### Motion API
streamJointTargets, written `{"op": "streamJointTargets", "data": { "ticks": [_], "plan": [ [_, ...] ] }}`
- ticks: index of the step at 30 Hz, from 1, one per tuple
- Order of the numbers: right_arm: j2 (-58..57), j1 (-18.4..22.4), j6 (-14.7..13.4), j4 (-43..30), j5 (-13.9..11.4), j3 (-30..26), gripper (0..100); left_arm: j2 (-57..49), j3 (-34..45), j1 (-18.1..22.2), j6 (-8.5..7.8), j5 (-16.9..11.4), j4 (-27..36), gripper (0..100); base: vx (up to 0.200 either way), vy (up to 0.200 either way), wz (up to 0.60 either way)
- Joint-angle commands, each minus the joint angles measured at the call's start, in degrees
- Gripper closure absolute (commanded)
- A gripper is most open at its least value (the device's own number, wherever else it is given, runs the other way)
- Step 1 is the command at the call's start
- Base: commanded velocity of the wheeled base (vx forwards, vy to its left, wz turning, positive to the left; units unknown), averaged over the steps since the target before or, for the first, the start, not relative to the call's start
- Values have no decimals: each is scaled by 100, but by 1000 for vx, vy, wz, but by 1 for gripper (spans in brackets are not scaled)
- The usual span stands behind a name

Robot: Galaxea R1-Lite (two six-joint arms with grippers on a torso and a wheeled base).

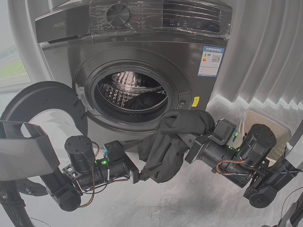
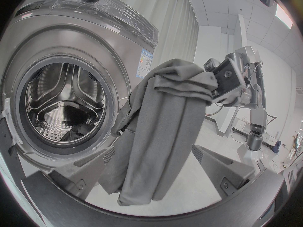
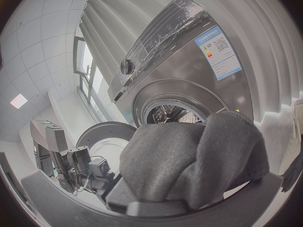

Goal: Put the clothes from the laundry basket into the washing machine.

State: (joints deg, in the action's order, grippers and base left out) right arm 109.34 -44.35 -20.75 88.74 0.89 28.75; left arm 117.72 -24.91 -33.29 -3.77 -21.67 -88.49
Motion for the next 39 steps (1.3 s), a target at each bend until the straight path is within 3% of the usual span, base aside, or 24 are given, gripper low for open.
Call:
{"op": "streamJointTargets", "data": {
  "ticks": [1,10,28,39],
  "plan": [
    [-9,-47,1,3,-1,-1,100,286,-304,7,8,49,-1,0,0,0,0],
    [-9,-56,-8,3,-1,-1,100,638,-1139,-2,131,304,-1,0,0,0,0],
    [26,-47,-8,12,8,-9,100,708,-1640,-222,113,260,-1,0,0,0,0],
    [35,-109,-8,12,8,-9,100,611,-1640,-406,192,199,-10,0,0,0,0]
  ]
}}
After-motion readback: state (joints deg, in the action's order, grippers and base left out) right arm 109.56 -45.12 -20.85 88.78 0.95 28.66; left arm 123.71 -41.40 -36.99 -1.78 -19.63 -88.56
